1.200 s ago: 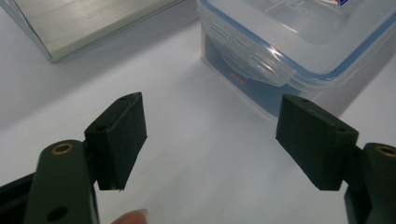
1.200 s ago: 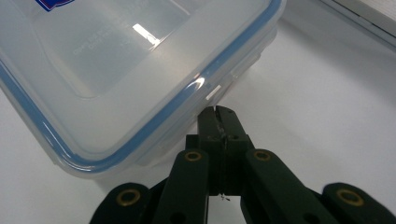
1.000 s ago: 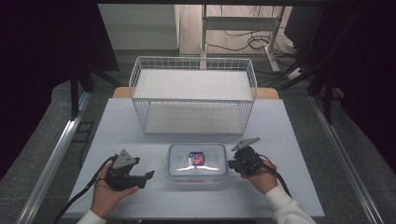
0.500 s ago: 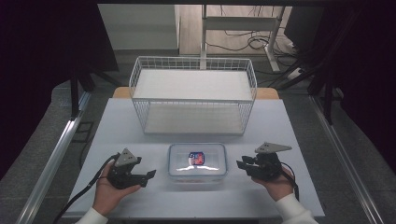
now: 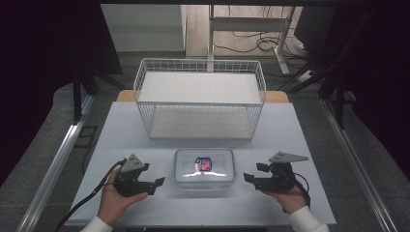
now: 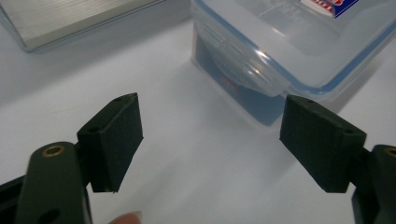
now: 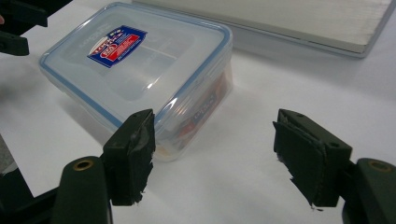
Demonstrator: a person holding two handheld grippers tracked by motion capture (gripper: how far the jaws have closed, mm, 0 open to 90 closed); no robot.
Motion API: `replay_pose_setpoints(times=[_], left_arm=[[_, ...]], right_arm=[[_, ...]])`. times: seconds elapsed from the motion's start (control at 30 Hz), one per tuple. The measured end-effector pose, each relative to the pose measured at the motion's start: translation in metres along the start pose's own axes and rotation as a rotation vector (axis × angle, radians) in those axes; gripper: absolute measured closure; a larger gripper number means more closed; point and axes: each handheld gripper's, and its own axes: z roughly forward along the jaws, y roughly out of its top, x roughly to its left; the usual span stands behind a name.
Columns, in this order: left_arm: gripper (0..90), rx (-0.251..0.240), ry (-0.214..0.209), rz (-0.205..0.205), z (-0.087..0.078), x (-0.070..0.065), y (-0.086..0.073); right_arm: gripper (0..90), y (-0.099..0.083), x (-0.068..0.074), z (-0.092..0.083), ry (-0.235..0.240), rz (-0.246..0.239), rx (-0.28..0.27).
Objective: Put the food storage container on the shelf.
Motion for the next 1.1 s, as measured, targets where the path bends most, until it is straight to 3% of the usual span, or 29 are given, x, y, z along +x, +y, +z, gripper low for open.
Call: replay_pose_setpoints(times=[0.2, 0.27, 0.33, 0.5, 0.53, 0.7, 0.87, 0.9, 1.1], left_arm=[[21.3, -0.011, -0.037, -0.052, -0.001, 0.001, 0.002], [20.9, -0.026, -0.067, -0.103, 0.001, 0.006, 0.006], [20.5, -0.024, -0.078, -0.116, 0.004, 0.008, 0.009], [15.9, 0.030, -0.108, -0.132, 0.015, 0.011, 0.019], [15.4, 0.021, -0.134, -0.161, 0.019, 0.012, 0.023], [14.8, 0.021, -0.161, -0.192, 0.030, 0.009, 0.032], [12.8, 0.029, -0.226, -0.265, 0.040, 0.016, 0.037], [11.6, 0.044, -0.268, -0.289, 0.046, 0.021, 0.039], [11.3, 0.069, -0.319, -0.340, 0.063, 0.025, 0.039]], right_arm=[[28.4, 0.005, -0.004, 0.008, 0.023, 0.014, 0.001], [27.2, 0.006, -0.006, 0.009, 0.040, 0.029, -0.013], [27.2, 0.007, -0.006, 0.009, 0.043, 0.033, -0.019], [26.7, 0.015, -0.005, 0.012, 0.044, 0.019, -0.027], [26.5, 0.014, -0.003, 0.012, 0.039, 0.009, -0.024], [26.3, 0.010, -0.001, 0.013, 0.036, -0.011, -0.006], [25.2, 0.011, 0.005, 0.017, 0.033, -0.041, 0.005], [25.0, 0.011, 0.006, 0.017, 0.033, -0.045, 0.010], [25.0, 0.012, 0.003, 0.018, 0.024, -0.038, 0.008]])
